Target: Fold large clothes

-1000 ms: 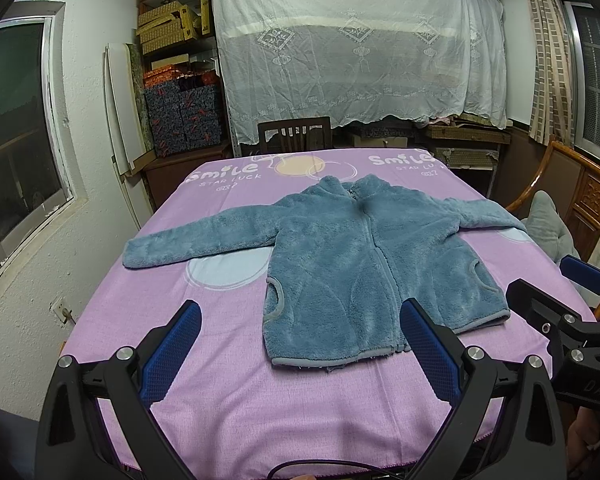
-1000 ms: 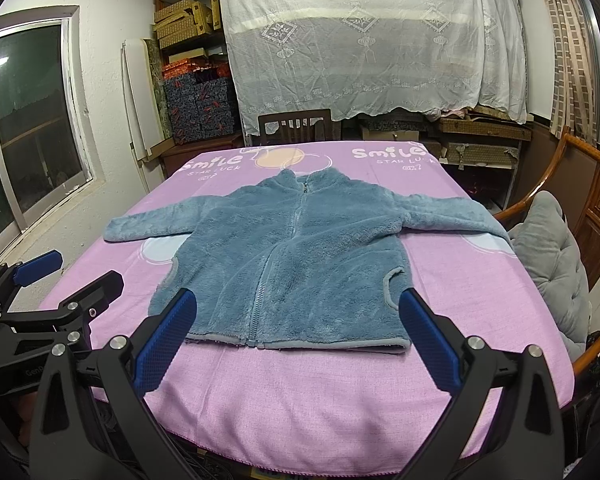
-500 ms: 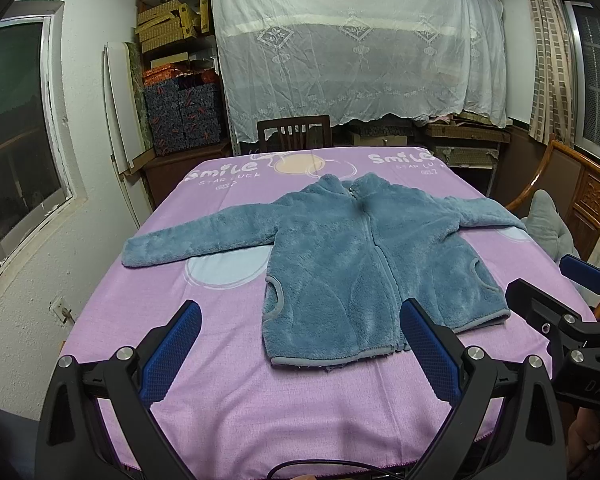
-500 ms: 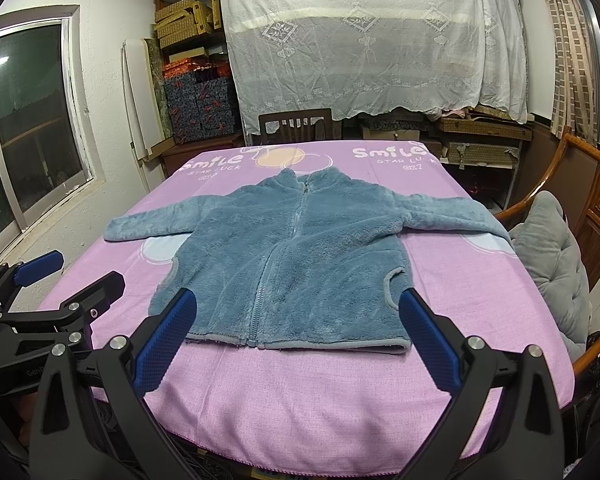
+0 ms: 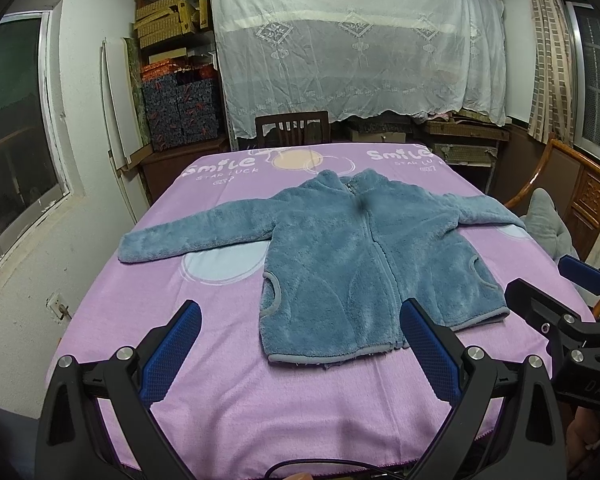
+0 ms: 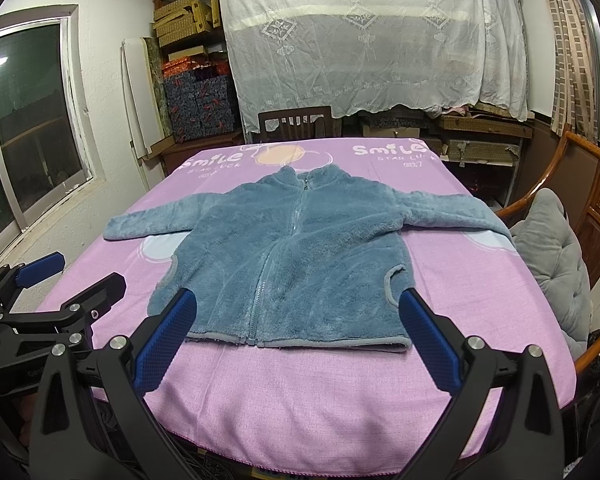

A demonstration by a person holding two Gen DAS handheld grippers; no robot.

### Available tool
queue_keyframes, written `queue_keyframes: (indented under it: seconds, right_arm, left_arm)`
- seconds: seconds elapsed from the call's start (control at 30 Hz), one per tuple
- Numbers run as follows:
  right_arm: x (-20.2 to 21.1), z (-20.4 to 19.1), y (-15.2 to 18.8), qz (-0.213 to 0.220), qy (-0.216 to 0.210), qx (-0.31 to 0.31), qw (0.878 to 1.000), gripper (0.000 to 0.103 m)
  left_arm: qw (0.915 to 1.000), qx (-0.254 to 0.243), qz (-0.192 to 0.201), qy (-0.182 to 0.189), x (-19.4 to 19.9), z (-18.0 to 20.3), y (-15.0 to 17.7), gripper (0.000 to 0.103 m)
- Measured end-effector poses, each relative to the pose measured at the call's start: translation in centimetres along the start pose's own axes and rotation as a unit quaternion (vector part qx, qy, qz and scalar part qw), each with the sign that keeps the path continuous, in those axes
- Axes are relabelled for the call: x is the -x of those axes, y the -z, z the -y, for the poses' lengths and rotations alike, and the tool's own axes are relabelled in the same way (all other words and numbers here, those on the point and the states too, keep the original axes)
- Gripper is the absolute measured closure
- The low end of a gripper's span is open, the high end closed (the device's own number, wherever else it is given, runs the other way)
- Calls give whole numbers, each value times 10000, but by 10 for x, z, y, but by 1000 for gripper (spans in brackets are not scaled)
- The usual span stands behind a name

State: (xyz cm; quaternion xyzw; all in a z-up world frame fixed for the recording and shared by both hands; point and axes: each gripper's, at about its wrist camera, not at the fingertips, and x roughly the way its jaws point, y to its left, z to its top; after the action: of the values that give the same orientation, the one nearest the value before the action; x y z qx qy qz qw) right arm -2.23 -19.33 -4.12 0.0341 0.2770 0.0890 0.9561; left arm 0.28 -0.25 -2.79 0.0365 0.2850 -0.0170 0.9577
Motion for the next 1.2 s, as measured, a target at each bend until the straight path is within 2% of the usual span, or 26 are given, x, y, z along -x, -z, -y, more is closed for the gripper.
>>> queue_keyframes:
  seconds: [0.13,0.23,0.4,0.5,0.6,0.67,0.7,0.73,0.77,0.8,0.83,0.87,0.93,0.97,1.03,1.13,1.2]
  right_arm:
    - [-7,9,-1,-122,-153,-136,9997,4]
    - [-15,32,2,-250,-336,-464,9980,4]
    - [-33,82,9,-477,-214,-954,9941,4]
    - [-52,109,14,-681,-130,-1190,9905,4]
    - [-76,129,18,-937,-219,-1486,9842,4]
    - [-88,134,20,-1048,-266,-1564,9818,5]
    - [-95,136,21,-1108,-258,-1571,9810,6]
    - [-102,136,22,-1190,-249,-1544,9805,9]
    - [-108,137,23,-1257,-258,-1527,9799,19]
    - [-115,137,24,-1356,-294,-1512,9787,24]
    - [-122,135,25,-1452,-334,-1492,9775,35]
    - [-128,133,27,-1525,-360,-1472,9766,40]
    - [-132,127,27,-1453,-186,-1256,9812,46]
    - [-133,126,27,-1445,-122,-1169,9825,62]
    - [-132,125,28,-1466,-239,-1204,9816,89]
    - [-109,129,25,-1242,-365,-1263,9835,91]
    - [-94,131,28,-1266,-347,-1262,9833,91]
  left_arm:
    - [9998,66,-114,159,-6,-6,-3,3]
    - [9993,212,-265,185,-19,-18,-2,3]
    - [9937,728,-766,360,-56,-46,1,3]
    - [9908,727,-1039,463,-81,-52,3,3]
    - [9880,666,-1304,485,-109,-52,6,3]
    - [9848,710,-1490,549,-127,-52,8,6]
    - [9831,742,-1573,575,-134,-53,8,10]
    - [9812,766,-1662,616,-142,-54,10,13]
    - [9787,786,-1771,677,-150,-54,12,16]
    - [9774,793,-1831,693,-154,-54,13,23]
    - [9759,785,-1907,710,-160,-53,15,32]
    - [9768,748,-1888,680,-161,-52,15,32]
    - [9787,657,-1816,692,-162,-50,15,46]
    - [9792,640,-1794,696,-163,-49,15,48]
    - [9787,648,-1801,742,-163,-48,14,65]
    - [9784,702,-1783,781,-157,-48,12,77]
    - [9779,715,-1789,817,-151,-50,12,77]
